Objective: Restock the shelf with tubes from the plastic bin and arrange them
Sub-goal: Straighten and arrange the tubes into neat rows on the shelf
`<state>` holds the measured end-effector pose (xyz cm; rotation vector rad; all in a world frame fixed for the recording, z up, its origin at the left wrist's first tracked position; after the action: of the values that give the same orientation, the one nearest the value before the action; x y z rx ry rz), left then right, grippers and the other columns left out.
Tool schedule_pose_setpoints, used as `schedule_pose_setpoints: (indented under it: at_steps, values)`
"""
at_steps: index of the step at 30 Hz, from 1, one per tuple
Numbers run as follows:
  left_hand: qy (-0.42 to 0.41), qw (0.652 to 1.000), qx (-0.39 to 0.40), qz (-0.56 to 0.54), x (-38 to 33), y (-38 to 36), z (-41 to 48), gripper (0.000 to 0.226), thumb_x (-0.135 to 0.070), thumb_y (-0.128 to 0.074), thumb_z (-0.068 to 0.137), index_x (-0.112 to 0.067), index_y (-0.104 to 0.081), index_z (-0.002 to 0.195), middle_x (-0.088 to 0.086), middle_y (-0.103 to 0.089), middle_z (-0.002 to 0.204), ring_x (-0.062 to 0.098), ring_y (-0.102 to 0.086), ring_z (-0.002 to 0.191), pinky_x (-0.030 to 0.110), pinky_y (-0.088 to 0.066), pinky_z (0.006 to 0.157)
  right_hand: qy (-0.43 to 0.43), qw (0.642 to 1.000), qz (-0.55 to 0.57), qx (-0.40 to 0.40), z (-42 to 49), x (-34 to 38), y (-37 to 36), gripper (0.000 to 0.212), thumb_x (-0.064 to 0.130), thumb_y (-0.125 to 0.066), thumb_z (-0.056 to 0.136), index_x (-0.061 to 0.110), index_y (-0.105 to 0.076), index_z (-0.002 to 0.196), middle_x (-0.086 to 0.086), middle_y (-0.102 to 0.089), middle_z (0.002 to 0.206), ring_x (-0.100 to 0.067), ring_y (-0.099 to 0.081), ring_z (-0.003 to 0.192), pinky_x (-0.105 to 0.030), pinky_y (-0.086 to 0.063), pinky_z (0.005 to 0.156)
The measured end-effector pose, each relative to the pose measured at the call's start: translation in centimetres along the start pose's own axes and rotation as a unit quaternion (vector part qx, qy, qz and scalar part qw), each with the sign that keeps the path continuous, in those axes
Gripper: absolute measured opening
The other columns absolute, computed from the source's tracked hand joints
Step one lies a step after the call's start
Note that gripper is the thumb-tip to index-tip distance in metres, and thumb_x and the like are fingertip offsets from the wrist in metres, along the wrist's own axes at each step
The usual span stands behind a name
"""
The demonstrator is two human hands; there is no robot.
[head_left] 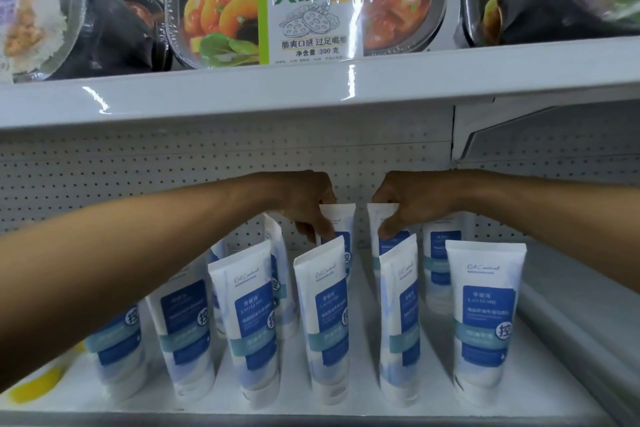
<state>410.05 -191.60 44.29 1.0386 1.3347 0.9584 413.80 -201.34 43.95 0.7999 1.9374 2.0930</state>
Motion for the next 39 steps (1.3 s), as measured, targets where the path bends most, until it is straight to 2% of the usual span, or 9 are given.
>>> schedule_pose_setpoints:
  at_steps: [3, 6, 11, 23, 26, 30, 34, 37, 39]
  values:
    - [-0.002, 1.000, 0.000, -0.016, 0.2, -0.1, 0.2, 0.029, -0.019, -0.075, 0.082, -0.005, -0.070, 0.107, 0.004, -0.073, 0.099, 0.012, -0.072, 0.077, 0.019, -0.059, 0.070, 0.002, 1.000, 0.009, -0.003, 0.0, 0.0, -0.1, 0.010, 0.035, -0.074, 0.081, 0.027, -0.068, 0.082, 0.016, -0.069, 0.082, -0.007, -0.066, 0.080, -0.019, -0.050, 0.069]
    - [-0.008, 1.000, -0.004, -0.026, 0.1, -0.2, 0.2, 0.029, -0.020, -0.074, 0.083, -0.006, -0.070, 0.107, -0.004, -0.071, 0.089, 0.008, -0.070, 0.071, 0.015, -0.057, 0.065, 0.004, 1.000, 0.017, -0.009, -0.1, 0.0, 0.0, 0.010, 0.034, -0.073, 0.082, 0.028, -0.067, 0.077, 0.018, -0.068, 0.075, -0.004, -0.064, 0.074, -0.016, -0.047, 0.064]
    - [-0.012, 1.000, -0.006, -0.028, -0.4, -0.3, 0.4, 0.032, -0.020, -0.072, 0.085, -0.006, -0.068, 0.113, 0.004, -0.072, 0.106, 0.007, -0.069, 0.072, 0.013, -0.056, 0.064, 0.009, 1.000, 0.023, -0.009, -0.1, 0.0, 0.0, 0.014, 0.033, -0.073, 0.082, 0.031, -0.065, 0.071, 0.020, -0.067, 0.067, -0.005, -0.065, 0.071, -0.017, -0.046, 0.062]
    - [-0.011, 1.000, 0.001, 0.002, -0.9, -0.5, 0.3, 0.033, -0.019, -0.072, 0.085, -0.005, -0.067, 0.115, 0.007, -0.071, 0.110, 0.006, -0.067, 0.071, 0.010, -0.054, 0.060, 0.008, 1.000, 0.020, -0.001, -0.5, 0.0, -0.1, 0.008, 0.035, -0.073, 0.081, 0.029, -0.068, 0.081, 0.014, -0.071, 0.080, -0.006, -0.067, 0.078, -0.018, -0.049, 0.066]
    - [-0.010, 1.000, 0.007, 0.003, -1.0, -0.5, 0.2, 0.036, -0.021, -0.074, 0.084, -0.008, -0.066, 0.117, 0.005, -0.071, 0.111, 0.011, -0.070, 0.081, 0.015, -0.057, 0.068, 0.009, 1.000, 0.004, -0.002, -0.5, 0.2, 0.2, 0.017, 0.037, -0.073, 0.081, 0.022, -0.069, 0.087, 0.012, -0.070, 0.082, -0.003, -0.064, 0.075, -0.020, -0.050, 0.068]
    - [-0.022, 0.998, -0.024, 0.047, -1.3, 1.4, -0.9, 0.036, -0.035, -0.071, 0.084, -0.026, -0.063, 0.118, -0.007, -0.069, 0.113, 0.009, -0.066, 0.099, 0.030, -0.051, 0.095, 0.023, 1.000, -0.007, -0.013, -0.5, 0.7, 1.6, 0.032, 0.041, -0.071, 0.081, 0.022, -0.068, 0.107, 0.011, -0.071, 0.102, -0.004, -0.067, 0.093, -0.030, -0.055, 0.089]
    - [-0.029, 0.996, -0.079, -0.002, -0.2, 5.0, -3.9, 0.024, -0.038, -0.067, 0.087, -0.041, -0.066, 0.110, -0.020, -0.071, 0.107, -0.002, -0.064, 0.102, 0.031, -0.042, 0.106, 0.044, 0.999, -0.017, -0.024, -0.7, 2.0, 2.6, 0.033, 0.043, -0.065, 0.085, 0.025, -0.065, 0.114, 0.018, -0.065, 0.109, 0.004, -0.061, 0.098, -0.014, -0.048, 0.084]
    - [-0.007, 0.999, -0.044, -0.024, 2.0, 5.6, -5.9, 0.023, -0.040, -0.072, 0.083, -0.048, -0.068, 0.104, -0.025, -0.069, 0.107, -0.003, -0.061, 0.110, 0.035, -0.038, 0.110, 0.056, 0.998, -0.026, -0.013, 0.3, 3.1, 2.6, 0.033, 0.047, -0.063, 0.085, 0.030, -0.062, 0.113, 0.021, -0.062, 0.111, 0.005, -0.059, 0.101, -0.013, -0.046, 0.085]
    - [-0.004, 1.000, 0.000, -0.022, 3.0, 5.1, -6.8, 0.032, -0.030, -0.075, 0.080, -0.043, -0.068, 0.108, -0.020, -0.070, 0.111, -0.003, -0.061, 0.111, 0.034, -0.038, 0.110, 0.057, 0.998, -0.041, -0.002, 0.9, 3.8, 2.4, 0.033, 0.052, -0.062, 0.083, 0.035, -0.060, 0.111, 0.022, -0.062, 0.112, 0.005, -0.058, 0.102, -0.017, -0.047, 0.089]
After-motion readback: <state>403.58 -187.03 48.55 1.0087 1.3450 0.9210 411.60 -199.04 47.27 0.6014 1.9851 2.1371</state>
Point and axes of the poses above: each hand's wrist, its own z-axis towards the middle knuckle, its own y-axis out of the back of the hand, x = y × z, the point moved 10 cm from there along z, towards the middle knuckle
